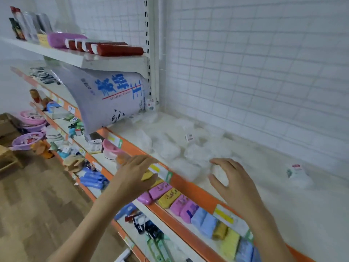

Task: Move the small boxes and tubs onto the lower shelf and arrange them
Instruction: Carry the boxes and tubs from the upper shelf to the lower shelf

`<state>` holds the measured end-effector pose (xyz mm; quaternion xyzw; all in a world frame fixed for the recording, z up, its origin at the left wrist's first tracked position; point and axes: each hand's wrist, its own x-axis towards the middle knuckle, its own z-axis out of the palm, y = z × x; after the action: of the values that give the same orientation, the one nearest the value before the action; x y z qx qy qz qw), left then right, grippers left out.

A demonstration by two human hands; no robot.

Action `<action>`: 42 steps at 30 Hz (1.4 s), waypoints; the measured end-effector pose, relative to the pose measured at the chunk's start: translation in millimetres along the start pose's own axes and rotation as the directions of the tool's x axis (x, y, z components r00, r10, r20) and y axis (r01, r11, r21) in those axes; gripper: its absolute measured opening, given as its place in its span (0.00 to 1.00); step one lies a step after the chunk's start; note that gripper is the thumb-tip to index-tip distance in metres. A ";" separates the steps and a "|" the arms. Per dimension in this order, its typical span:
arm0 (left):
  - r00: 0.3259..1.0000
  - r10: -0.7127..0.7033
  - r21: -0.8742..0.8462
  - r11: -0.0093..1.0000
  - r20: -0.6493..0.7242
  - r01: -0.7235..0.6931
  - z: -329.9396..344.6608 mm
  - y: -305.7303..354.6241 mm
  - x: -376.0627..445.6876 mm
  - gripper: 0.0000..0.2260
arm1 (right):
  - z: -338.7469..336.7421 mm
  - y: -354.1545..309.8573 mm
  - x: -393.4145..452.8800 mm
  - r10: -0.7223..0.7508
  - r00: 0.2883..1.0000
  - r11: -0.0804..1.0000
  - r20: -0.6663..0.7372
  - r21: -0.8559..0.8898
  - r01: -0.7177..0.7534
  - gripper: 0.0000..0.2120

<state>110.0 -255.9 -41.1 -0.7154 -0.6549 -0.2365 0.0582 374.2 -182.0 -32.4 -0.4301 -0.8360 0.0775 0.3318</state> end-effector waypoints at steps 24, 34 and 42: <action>0.711 0.668 -0.378 0.731 0.222 -0.568 116.7 -3.8 217.9 0.33 | 42.8 62.0 91.2 0.562 0.825 0.791 -0.059 -0.255 -0.556 0.20; 0.856 0.476 -0.724 0.661 0.199 -0.199 129.9 -5.5 219.0 0.06 | 44.4 72.3 66.3 0.447 0.829 0.873 -0.335 -0.038 -0.486 0.25; 0.933 0.326 -0.717 0.687 0.156 -0.120 129.9 -1.3 223.9 0.11 | 42.7 69.6 67.1 0.475 0.830 0.880 -0.292 0.162 -0.447 0.14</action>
<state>149.6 -1.1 -63.0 -0.7843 -0.4259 -0.3563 -0.2766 366.6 -80.7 -61.3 -0.6111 -0.6375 0.1200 0.4537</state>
